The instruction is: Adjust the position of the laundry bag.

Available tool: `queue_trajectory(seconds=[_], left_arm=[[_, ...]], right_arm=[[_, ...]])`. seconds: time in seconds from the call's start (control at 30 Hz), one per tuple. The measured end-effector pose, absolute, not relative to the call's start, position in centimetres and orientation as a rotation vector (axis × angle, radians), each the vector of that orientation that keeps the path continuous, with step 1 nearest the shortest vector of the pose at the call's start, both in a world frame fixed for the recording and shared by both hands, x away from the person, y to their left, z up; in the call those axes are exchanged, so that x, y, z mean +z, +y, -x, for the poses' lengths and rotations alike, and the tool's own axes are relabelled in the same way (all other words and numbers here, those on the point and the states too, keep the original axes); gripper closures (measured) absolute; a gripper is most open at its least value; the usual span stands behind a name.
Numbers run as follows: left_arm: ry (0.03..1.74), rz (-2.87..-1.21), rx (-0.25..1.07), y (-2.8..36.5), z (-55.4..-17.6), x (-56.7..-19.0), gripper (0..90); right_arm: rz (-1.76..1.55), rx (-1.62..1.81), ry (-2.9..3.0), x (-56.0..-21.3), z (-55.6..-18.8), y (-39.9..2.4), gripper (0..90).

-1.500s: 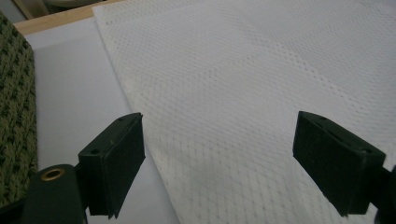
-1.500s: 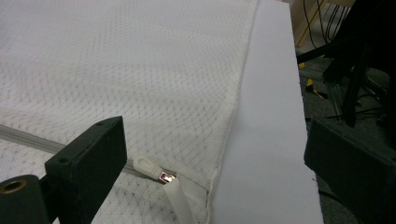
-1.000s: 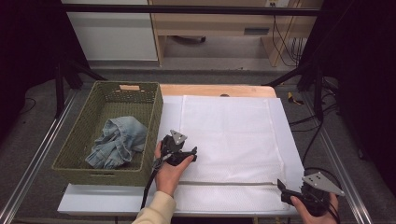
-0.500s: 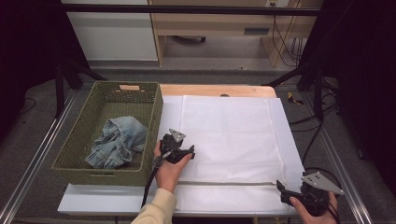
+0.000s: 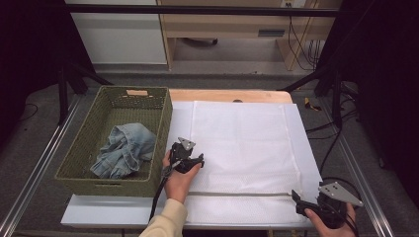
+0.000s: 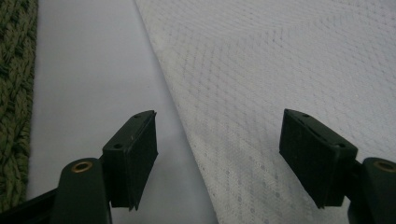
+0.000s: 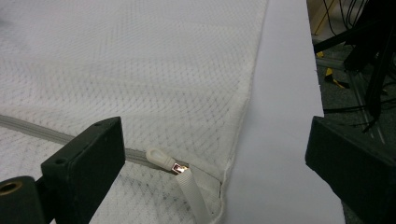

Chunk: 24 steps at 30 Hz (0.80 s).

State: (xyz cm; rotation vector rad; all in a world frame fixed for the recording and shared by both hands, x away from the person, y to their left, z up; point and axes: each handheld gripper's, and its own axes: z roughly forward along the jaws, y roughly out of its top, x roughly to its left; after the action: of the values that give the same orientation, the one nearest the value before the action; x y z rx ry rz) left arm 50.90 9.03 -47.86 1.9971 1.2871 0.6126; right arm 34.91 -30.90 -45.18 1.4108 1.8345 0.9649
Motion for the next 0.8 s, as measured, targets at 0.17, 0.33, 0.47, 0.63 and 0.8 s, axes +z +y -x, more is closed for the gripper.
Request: queue_trajectory(seconds=[0.17,0.33,0.47,0.63,0.8], left_arm=[[1.295,-1.995,0.606,9.11,-50.97,-47.98,28.5],[1.305,-1.998,0.602,9.22,-51.06,-48.08,30.9],[1.305,-2.003,0.587,9.15,-51.13,-48.24,34.3],[1.302,-1.997,0.577,9.15,-51.10,-48.17,41.0],[1.302,-1.975,0.547,9.10,-51.06,-48.10,54.9]], right_arm=[[-1.407,0.960,1.834,-45.18,-34.88,-30.90,5.6],[-1.400,0.955,1.841,-45.23,-34.92,-30.84,5.8],[-1.401,0.954,1.843,-45.23,-34.91,-30.81,6.0],[-1.402,0.950,1.846,-45.27,-34.93,-30.77,6.2],[-1.400,0.949,1.852,-45.28,-34.94,-30.70,6.2]])
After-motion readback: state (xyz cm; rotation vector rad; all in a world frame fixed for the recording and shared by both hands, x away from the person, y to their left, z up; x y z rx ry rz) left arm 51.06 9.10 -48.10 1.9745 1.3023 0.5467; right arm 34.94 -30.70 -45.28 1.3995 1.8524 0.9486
